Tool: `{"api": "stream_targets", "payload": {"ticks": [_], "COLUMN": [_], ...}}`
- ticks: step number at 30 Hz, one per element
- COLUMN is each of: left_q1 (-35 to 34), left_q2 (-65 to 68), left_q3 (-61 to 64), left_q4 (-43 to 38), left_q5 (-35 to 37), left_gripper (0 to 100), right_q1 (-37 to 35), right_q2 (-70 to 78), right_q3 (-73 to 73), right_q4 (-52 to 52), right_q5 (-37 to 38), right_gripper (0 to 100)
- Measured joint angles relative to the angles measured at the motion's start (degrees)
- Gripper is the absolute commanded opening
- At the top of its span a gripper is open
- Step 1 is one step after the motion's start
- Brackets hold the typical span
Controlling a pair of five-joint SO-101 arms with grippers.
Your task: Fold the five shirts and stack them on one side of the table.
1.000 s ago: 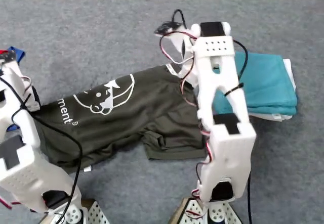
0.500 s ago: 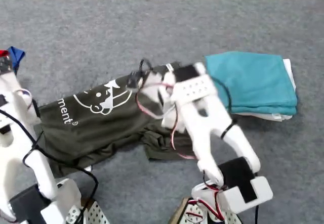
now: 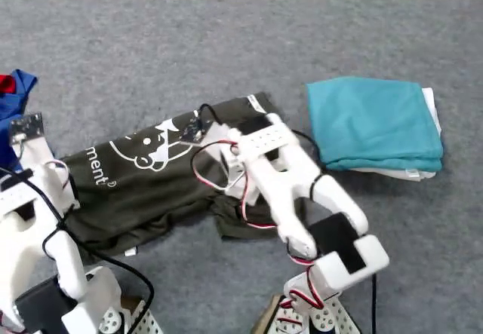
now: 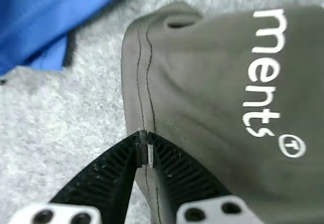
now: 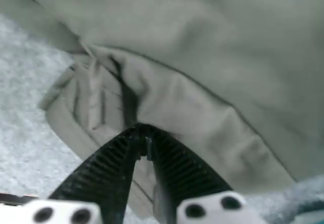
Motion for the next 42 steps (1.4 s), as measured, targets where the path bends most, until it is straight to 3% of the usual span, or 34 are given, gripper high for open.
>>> {"api": "stream_targets", "payload": {"ticks": [5, 17, 25, 29, 36, 42], "left_q1": [0.0, 0.0, 0.0, 0.0, 0.0, 0.0], "left_q2": [-0.35, -0.53, -0.53, -0.53, -0.53, -0.53], "left_q3": [4.48, 4.48, 4.48, 4.48, 4.48, 4.48], "left_q4": [-6.15, -6.68, -6.68, -6.68, -6.68, -6.86], "left_q5": [0.0, 0.0, 0.0, 0.0, 0.0, 0.0], "left_gripper": [2, 2, 2, 2, 2, 2], "right_q1": [-4.57, -5.36, -2.64, -2.9, -6.77, -11.52], "right_q2": [0.97, 0.44, -14.42, -16.35, -11.52, -10.73], "right_q3": [0.0, 0.0, 1.05, 4.57, 5.1, 5.27], "right_q4": [0.97, 5.63, 10.2, 7.3, 4.31, 3.69], "right_q5": [-2.02, -2.46, -2.46, -2.46, -4.04, -4.4], "right_gripper": [2.7, 2.7, 2.9, 3.3, 20.9, 16.8]}}
